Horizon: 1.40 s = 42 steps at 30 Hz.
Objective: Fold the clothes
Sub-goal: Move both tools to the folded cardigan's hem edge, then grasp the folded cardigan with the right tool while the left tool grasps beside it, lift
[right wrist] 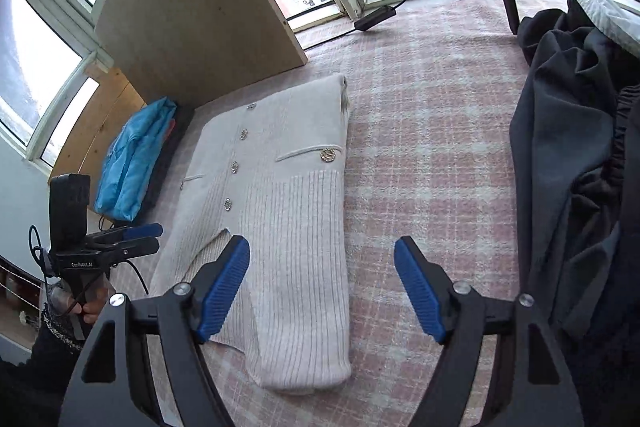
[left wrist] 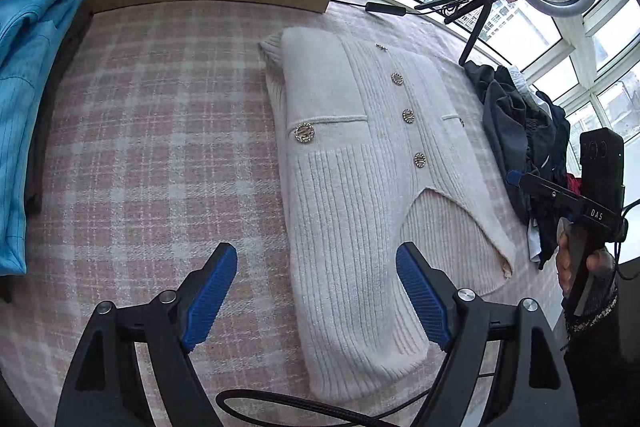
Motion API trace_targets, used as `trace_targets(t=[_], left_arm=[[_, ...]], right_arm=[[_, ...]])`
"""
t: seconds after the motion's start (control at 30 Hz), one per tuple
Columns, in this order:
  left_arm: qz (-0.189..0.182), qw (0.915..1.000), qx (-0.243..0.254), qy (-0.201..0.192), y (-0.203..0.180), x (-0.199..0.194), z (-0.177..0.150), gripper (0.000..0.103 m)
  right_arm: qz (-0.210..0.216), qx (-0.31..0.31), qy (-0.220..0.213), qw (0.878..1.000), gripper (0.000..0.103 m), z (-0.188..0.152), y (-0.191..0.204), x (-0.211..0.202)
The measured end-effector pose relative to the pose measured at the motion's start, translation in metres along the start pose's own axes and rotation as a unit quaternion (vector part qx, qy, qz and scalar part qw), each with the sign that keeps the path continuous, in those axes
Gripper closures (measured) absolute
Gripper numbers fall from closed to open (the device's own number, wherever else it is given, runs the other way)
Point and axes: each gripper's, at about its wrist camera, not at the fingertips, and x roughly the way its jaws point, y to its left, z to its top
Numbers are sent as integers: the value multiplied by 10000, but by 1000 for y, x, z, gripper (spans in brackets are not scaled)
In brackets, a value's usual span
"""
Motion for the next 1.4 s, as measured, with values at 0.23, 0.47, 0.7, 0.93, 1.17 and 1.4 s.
trace_targets(t=[0.23,0.47,0.7,0.93,1.17,1.4], left_arm=[[49,10000,19,-36,-1,14,4,22],[67,9990,447,-7,-19,27,0,25],[4,9942,1051,210,-46,36,0,27],[-463,9957,776,222,-41,37,7,55],[-226,9948,974,177,-57,42,1,67],[-370,9962,751,229,-64,44,5,75]], right_arm=[[69,-212,255,9994,29,-8,-6,27],[199,-566,407,9974,32,-13,8,43],[532,-781,466,9944,43,-18,23,55],[651,-857,466,9931,43,-19,39,67],[612,-741,340,9948,67,-25,53,76],[1155,-72,414,9924,70,-25,48,78]])
